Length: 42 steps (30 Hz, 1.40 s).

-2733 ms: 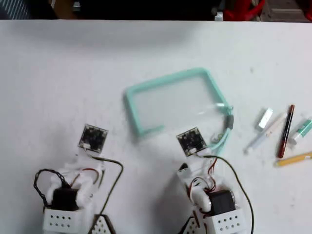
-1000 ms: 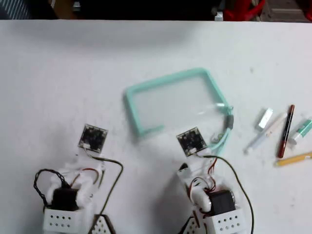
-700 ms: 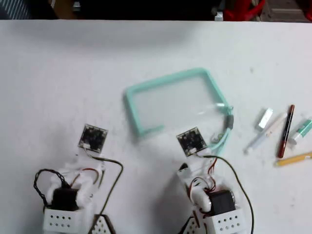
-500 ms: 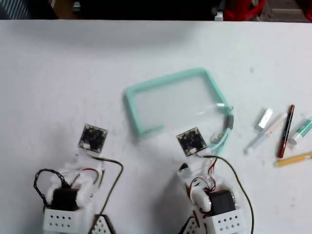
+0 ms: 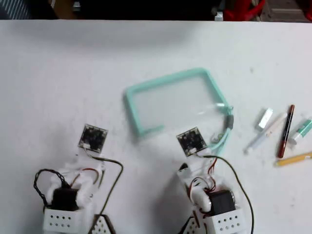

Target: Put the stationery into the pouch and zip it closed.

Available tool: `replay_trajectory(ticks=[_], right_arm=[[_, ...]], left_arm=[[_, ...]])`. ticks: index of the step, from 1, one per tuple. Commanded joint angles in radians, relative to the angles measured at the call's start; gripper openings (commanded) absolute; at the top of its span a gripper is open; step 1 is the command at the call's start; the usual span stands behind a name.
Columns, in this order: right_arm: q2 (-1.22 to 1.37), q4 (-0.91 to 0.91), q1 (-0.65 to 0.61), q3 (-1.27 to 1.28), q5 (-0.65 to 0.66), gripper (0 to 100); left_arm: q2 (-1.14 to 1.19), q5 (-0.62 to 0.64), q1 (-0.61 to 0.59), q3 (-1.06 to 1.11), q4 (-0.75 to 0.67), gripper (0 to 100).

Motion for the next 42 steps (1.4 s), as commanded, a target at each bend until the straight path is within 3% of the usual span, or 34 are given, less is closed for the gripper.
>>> replay_trajectory(ticks=[1,15,24,28,37,42], right_arm=[[-0.005,-0.004,0.004,0.003,0.005,6.1],[-0.005,-0.004,0.004,0.003,0.006,6.3],[-0.005,-0.004,0.004,0.003,0.005,6.2],[-0.007,-0.025,0.004,0.003,0.005,6.3],[-0.005,-0.076,0.012,0.003,0.012,6.3],[-0.002,-0.076,0.012,0.003,0.012,6.2]], left_arm=[[-0.002,0.009,0.016,-0.003,0.005,4],[-0.004,0.008,0.008,-0.04,-0.106,4],[-0.004,0.002,0.022,-0.439,0.008,4],[-0.004,0.0,0.09,-0.502,-0.123,4],[-0.001,0.011,0.096,-0.265,-0.715,4],[-0.002,0.002,0.093,-0.121,-0.698,4]])
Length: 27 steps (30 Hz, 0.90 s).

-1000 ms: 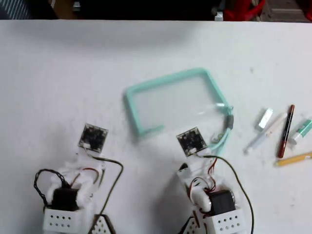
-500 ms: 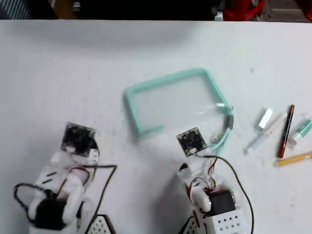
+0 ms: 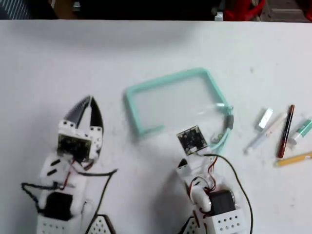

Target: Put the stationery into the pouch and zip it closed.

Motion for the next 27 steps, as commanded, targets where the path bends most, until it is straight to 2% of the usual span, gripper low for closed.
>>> replay_trajectory(ticks=[1,14,18,23,27], right_arm=[[-0.002,-0.016,0.01,0.003,0.012,6.3],[-0.005,0.015,0.012,0.003,0.012,6.3],[-0.007,-0.053,0.012,0.003,0.012,6.0],[-0.001,-0.085,0.012,0.003,0.011,6.3],[-0.001,-0.019,0.007,0.003,0.012,6.3]], left_arm=[[-0.005,0.0,-0.004,0.037,-0.006,4],[-0.007,0.015,-0.041,0.04,0.006,3],[-0.004,0.11,-0.038,0.071,0.005,3],[-0.002,0.066,-0.035,0.078,0.006,3],[-0.001,0.044,-0.035,0.069,0.009,3]])
